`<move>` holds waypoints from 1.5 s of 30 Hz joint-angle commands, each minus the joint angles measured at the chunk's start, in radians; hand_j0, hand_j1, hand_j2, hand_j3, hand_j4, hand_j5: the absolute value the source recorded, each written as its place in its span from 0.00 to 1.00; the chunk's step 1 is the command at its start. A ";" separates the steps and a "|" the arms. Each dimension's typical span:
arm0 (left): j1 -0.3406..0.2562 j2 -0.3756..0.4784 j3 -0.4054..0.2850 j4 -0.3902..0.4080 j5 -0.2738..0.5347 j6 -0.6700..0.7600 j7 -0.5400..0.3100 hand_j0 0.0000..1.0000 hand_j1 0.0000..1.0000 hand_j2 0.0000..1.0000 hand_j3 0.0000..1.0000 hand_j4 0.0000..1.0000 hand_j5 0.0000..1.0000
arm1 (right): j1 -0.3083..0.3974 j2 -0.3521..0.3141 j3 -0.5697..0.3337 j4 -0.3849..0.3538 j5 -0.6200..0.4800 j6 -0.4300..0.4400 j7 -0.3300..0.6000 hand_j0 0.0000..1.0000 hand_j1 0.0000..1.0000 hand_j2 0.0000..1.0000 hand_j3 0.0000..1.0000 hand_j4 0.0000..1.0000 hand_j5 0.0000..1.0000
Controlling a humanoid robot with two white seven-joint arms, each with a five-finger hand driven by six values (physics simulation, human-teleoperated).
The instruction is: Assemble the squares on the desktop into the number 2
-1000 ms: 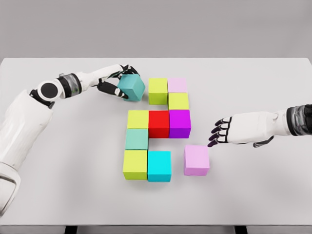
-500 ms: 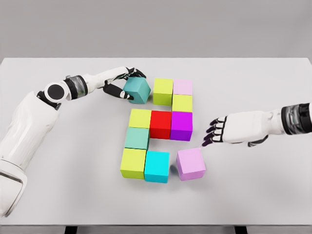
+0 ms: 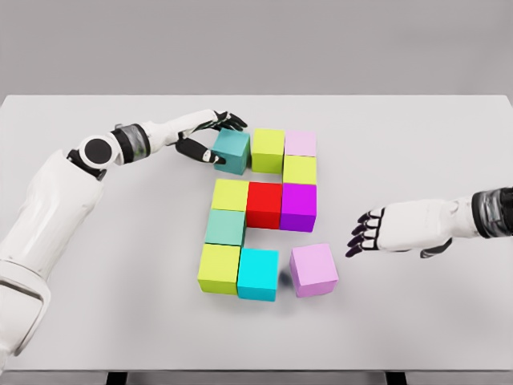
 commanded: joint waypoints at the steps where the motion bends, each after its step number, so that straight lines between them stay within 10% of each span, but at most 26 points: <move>1: 0.000 -0.003 0.002 -0.001 0.007 -0.004 0.000 0.83 0.83 0.83 0.83 0.83 0.83 | 0.000 0.017 0.019 -0.001 -0.003 0.002 0.000 1.00 1.00 1.00 1.00 1.00 1.00; 45: -0.014 -0.054 0.054 0.079 0.010 -0.029 0.000 0.89 0.89 0.89 0.89 0.89 0.89 | -0.023 0.083 0.076 -0.004 -0.008 0.002 0.000 1.00 1.00 1.00 1.00 1.00 1.00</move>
